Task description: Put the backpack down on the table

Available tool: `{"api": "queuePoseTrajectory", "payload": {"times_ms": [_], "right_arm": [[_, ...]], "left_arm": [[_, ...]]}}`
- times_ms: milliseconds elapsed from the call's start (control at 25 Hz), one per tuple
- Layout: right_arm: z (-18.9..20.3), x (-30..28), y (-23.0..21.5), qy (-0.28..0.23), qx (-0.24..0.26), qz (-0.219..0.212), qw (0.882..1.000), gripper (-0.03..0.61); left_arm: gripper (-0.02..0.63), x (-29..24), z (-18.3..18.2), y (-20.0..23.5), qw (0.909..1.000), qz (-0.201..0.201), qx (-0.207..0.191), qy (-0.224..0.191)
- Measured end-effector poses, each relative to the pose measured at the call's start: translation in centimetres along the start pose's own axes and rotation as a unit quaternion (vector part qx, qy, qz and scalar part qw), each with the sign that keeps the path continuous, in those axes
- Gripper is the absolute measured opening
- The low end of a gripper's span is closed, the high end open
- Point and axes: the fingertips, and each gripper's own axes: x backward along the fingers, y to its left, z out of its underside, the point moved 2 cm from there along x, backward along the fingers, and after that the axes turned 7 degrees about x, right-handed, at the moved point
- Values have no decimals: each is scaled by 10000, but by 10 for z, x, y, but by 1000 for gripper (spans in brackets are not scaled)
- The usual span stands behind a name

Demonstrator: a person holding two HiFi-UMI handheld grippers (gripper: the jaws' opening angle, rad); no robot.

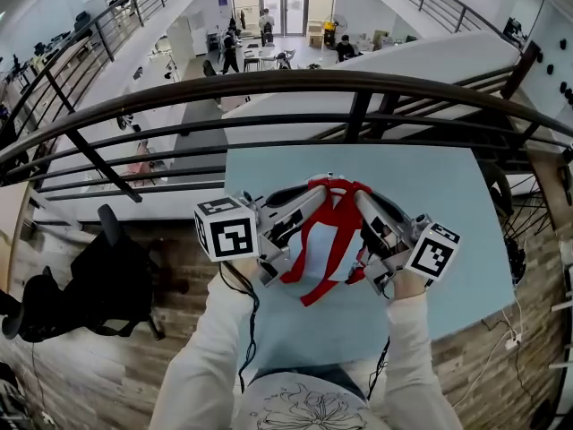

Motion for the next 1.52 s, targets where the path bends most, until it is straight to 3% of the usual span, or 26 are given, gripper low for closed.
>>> {"api": "queuePoseTrajectory", "payload": {"times_ms": [560, 800, 1200, 1520], "right_arm": [[17, -5, 19, 89, -144, -193, 9997, 28], [28, 8, 31, 180, -27, -76, 9998, 31], [64, 29, 58, 434, 125, 115, 9989, 35], [108, 41, 59, 820, 234, 613, 9945, 38]], "left_arm": [[18, 27, 10, -4, 9998, 62, 202, -40], [25, 42, 28, -13, 9997, 64, 46, 210], [26, 69, 65, -19, 9993, 34, 158, 351], [30, 89, 112, -7, 9974, -443, 176, 541]]}}
